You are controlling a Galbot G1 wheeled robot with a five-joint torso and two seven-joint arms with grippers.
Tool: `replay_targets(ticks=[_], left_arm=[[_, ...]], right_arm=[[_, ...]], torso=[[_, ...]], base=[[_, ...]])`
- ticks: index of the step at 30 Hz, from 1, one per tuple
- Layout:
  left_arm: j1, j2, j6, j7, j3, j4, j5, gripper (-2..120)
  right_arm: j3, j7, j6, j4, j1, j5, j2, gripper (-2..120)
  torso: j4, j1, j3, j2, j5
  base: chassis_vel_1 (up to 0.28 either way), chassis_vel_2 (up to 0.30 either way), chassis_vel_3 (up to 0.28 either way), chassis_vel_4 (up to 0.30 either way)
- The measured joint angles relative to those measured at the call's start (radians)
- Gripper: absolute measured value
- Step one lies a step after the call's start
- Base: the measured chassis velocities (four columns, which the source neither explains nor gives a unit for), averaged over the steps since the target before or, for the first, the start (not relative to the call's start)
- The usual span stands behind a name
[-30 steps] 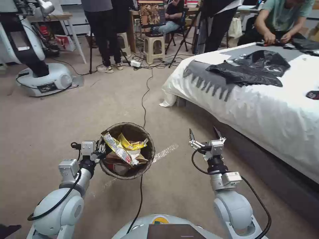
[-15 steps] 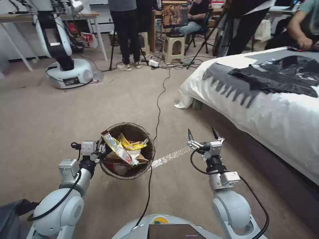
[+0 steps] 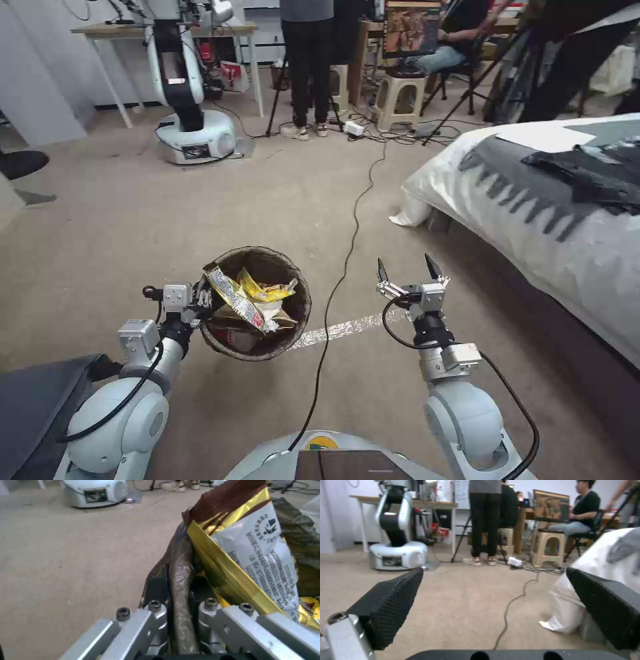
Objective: Pick up the trash bin, then pick up the garbage from the floor and place it into the trash bin.
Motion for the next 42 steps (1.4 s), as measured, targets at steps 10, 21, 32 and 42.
replay_targets(ticks=[10, 21, 32, 42], left_arm=[[-0.006, 0.001, -0.002, 0.001, 0.003, 0.008, -0.001, 5], [-0.012, 0.001, -0.009, 0.001, 0.008, 0.017, -0.002, 5], [-0.013, 0.012, -0.012, 0.005, 0.01, 0.022, -0.002, 5], [-0.005, 0.047, 0.082, -0.017, 0.015, 0.001, -0.046, 5]], right_arm=[[0.003, 0.009, -0.006, -0.003, 0.009, 0.005, -0.003, 100], [0.006, 0.027, -0.021, 0.003, 0.017, 0.018, -0.015, 100], [0.006, 0.029, -0.03, 0.002, 0.024, 0.018, -0.019, 100], [0.004, 0.03, -0.031, -0.002, 0.025, 0.019, -0.018, 100]], torso=[[0.0, 0.0, 0.0, 0.0, 0.0], [0.0004, 0.0, 0.0, 0.0, 0.0], [0.0, 0.0, 0.0, 0.0, 0.0], [0.0, 0.0, 0.0, 0.0, 0.0]], base=[[0.079, 0.088, 0.089, 0.085], [0.084, 0.082, 0.086, 0.074], [0.0, 0.002, 0.003, 0.005], [0.0, 0.0, 0.0, 0.0]])
